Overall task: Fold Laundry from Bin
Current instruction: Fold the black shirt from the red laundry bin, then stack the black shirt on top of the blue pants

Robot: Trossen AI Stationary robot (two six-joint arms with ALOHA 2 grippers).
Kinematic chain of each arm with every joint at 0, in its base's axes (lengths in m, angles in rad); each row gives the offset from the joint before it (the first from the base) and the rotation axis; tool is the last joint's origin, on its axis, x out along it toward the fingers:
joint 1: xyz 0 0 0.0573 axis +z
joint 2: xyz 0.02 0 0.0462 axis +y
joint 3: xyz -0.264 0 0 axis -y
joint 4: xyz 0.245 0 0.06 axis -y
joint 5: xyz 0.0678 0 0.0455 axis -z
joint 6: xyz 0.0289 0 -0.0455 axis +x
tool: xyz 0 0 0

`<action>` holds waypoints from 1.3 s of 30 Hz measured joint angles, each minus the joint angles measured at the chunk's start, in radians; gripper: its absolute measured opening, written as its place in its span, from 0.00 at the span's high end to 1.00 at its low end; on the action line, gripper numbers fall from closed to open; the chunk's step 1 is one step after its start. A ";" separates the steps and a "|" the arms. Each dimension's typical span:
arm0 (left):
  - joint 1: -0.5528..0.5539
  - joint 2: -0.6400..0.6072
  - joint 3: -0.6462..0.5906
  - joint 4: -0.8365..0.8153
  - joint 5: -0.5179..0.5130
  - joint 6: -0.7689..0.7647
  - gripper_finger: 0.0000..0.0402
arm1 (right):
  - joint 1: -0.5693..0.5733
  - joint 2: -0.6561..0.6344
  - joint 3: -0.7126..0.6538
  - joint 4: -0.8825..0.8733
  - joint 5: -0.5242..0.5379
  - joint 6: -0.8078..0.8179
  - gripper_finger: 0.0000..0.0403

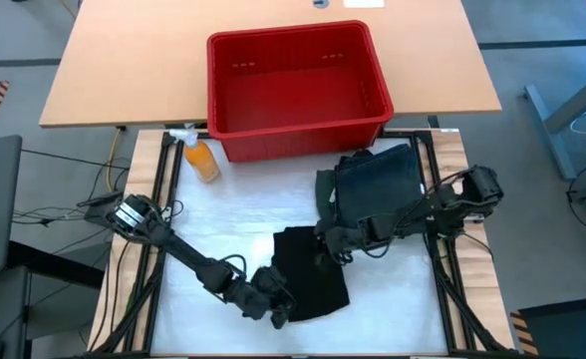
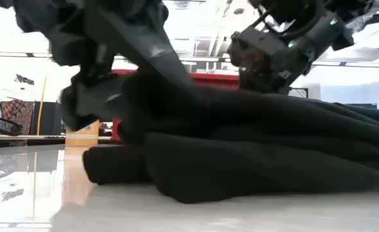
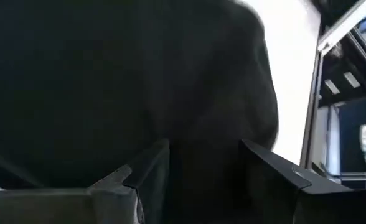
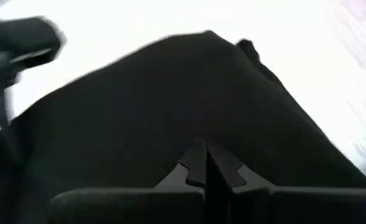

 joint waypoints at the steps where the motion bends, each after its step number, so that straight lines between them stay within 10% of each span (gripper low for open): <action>1: -0.002 0.004 0.000 -0.012 0.017 -0.030 0.55 | -0.006 0.008 0.002 0.000 0.000 0.012 0.96; 17: 0.007 -0.129 0.000 -0.164 0.128 0.097 0.55 | -0.020 -0.051 0.044 -0.055 0.039 0.051 0.96; 23: 0.043 -0.345 0.000 -0.309 0.015 0.273 0.55 | 0.068 -0.199 0.081 -0.178 0.046 0.196 0.91; 27: 0.032 -0.443 -0.062 -0.348 -0.124 0.128 0.55 | 0.190 -0.244 0.081 -0.283 0.138 0.443 0.86; 39: 0.080 -0.454 -0.387 -0.061 0.070 -0.146 0.39 | 0.379 -0.119 0.081 -0.434 0.229 0.916 0.40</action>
